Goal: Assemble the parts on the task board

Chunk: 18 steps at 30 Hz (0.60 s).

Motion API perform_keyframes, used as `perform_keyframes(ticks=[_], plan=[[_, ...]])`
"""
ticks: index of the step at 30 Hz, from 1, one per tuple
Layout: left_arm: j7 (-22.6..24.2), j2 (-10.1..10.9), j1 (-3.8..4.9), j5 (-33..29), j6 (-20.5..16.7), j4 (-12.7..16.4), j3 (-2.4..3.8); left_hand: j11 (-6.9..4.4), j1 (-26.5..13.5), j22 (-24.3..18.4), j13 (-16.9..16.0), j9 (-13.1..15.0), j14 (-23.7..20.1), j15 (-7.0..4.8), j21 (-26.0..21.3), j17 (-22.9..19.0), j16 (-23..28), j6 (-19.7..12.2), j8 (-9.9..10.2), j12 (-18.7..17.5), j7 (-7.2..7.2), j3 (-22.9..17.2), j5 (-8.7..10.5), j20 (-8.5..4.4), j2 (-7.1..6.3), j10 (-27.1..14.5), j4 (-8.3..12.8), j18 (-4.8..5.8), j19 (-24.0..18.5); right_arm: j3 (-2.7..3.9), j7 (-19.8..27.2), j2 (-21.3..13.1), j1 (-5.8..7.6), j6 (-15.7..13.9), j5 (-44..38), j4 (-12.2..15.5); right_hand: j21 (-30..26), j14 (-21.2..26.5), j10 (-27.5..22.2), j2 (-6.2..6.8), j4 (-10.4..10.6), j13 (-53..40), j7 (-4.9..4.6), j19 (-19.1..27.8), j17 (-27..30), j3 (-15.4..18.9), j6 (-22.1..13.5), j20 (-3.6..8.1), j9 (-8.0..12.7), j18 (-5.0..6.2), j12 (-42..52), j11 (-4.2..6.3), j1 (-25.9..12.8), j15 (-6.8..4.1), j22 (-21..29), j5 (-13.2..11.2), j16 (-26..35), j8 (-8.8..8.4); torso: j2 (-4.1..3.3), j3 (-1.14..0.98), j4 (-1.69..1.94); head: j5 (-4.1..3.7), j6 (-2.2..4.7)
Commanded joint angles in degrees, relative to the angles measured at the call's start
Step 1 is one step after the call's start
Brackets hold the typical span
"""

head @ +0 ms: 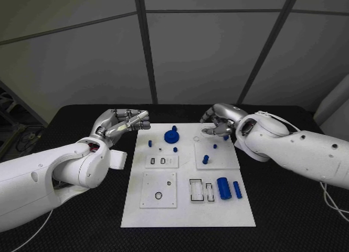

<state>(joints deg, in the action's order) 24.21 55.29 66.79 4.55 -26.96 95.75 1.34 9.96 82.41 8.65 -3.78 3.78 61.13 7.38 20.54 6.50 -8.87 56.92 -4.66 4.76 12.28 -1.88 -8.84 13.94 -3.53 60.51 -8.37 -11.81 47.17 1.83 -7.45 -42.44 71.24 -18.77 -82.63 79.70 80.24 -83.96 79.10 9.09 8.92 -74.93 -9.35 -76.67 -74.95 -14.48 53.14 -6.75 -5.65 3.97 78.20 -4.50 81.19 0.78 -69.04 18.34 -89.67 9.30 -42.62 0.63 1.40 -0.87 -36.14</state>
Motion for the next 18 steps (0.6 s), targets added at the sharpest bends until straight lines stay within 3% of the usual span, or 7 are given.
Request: perform_keyframes(ticks=[1, 5, 8, 13, 18], plan=[[0.24, -0.02, 0.09, 0.42, 0.82, -0.08, 0.05, -0.33, -0.24, -0.1, -0.1, 0.03, 0.08, 0.08, 0.18, 0.12, 0.33, 0.27, 0.33, -0.15, 0.16, 0.05, 0.36, 0.15, 0.47, 0.2, 0.5, 1.33, -0.42, 0.0, 6.79, -2.77, 0.11, -0.27, 7.53, 0.93, -0.27, -6.04, -0.32, 0.09, -0.58, -0.27, 0.11, 0.61, -15.03, 0.07, 0.55, 0.04, 0.14, 0.5, -0.39, 0.15, 0.78, -0.33, 0.21, -0.25, -0.33, -0.26, 0.13, -0.12, -0.49, -0.14, 0.07], [0.23, -0.23, 0.07, 0.42, 1.08, -0.28, 0.04, -0.54, -0.33, -0.12, -0.28, 0.05, 0.33, -0.04, 0.25, 0.22, 0.46, 0.61, 0.34, 0.25, 0.03, 0.18, 0.36, 0.1, 0.58, 1.24, 0.63, 1.3, -0.41, -0.02, 9.15, -5.51, 0.1, 0.22, 9.97, 0.04, -0.36, -6.03, -0.44, 0.73, -0.83, -0.06, -0.06, 0.71, -15.0, 0.69, 0.19, 0.04, 0.42, 0.5, -0.6, 0.01, 0.9, -0.31, 0.3, 0.04, -0.32, -0.85, 0.15, -0.29, -0.77, -0.57, 0.17], [0.22, -0.45, 0.06, 0.42, 1.21, -0.56, 0.03, -0.54, -0.33, -0.12, -0.28, 0.05, 0.33, -0.04, 0.25, 0.22, 0.46, 0.61, 0.34, 0.25, 0.03, 0.18, 0.36, 0.1, 0.58, 1.24, 0.63, 1.3, -0.41, -0.04, 10.32, -6.19, 0.08, 0.09, 10.99, -1.83, -0.44, -6.03, -0.63, 0.86, -1.06, 0.22, -0.19, 0.77, -15.02, 1.3, -1.38, -0.05, 0.95, 0.51, -0.86, -0.11, 1.31, -0.22, 0.35, 0.03, -0.32, -2.09, 0.08, -0.4, -0.78, -0.65, 0.24], [0.23, -0.89, 0.05, 0.42, 1.33, -1.03, 0.03, -0.54, -0.33, -0.12, -0.28, 0.05, 0.33, -0.04, 0.25, 0.22, 0.46, 0.61, 0.34, 0.25, 0.03, 0.18, 0.36, 0.1, 0.58, 1.24, 0.63, 1.3, -0.41, -0.06, 10.86, -6.06, 0.01, 0.43, 11.5, -4.25, -0.47, -6.04, -0.79, 0.79, -1.1, 0.45, -0.32, 0.77, -15.05, 1.93, -2.44, -0.13, 1.29, 0.51, -1.08, -0.22, 1.58, -0.13, 0.36, -0.34, -0.33, -2.99, 0.02, -0.24, -0.37, -0.81, 0.19], [0.25, -1.12, 0.04, 0.42, 1.37, -1.33, 0.03, -0.57, -0.33, -0.12, -0.3, 0.05, 0.38, -0.06, 0.27, 0.24, 0.48, 0.67, 0.34, 0.29, 0.0, 0.2, 0.35, 0.09, 0.6, 1.36, 0.66, 1.3, -0.41, -0.07, 10.75, -5.4, -0.21, 1.15, 11.49, -5.99, -0.51, -6.04, -1.05, 0.82, -1.02, 0.73, -0.51, 0.79, -15.05, 2.67, -2.98, -0.23, 1.44, 0.52, -1.34, -0.39, 1.66, 0.01, 0.4, -0.65, -0.33, -3.5, 0.04, -0.23, -0.38, -0.77, -0.08]])
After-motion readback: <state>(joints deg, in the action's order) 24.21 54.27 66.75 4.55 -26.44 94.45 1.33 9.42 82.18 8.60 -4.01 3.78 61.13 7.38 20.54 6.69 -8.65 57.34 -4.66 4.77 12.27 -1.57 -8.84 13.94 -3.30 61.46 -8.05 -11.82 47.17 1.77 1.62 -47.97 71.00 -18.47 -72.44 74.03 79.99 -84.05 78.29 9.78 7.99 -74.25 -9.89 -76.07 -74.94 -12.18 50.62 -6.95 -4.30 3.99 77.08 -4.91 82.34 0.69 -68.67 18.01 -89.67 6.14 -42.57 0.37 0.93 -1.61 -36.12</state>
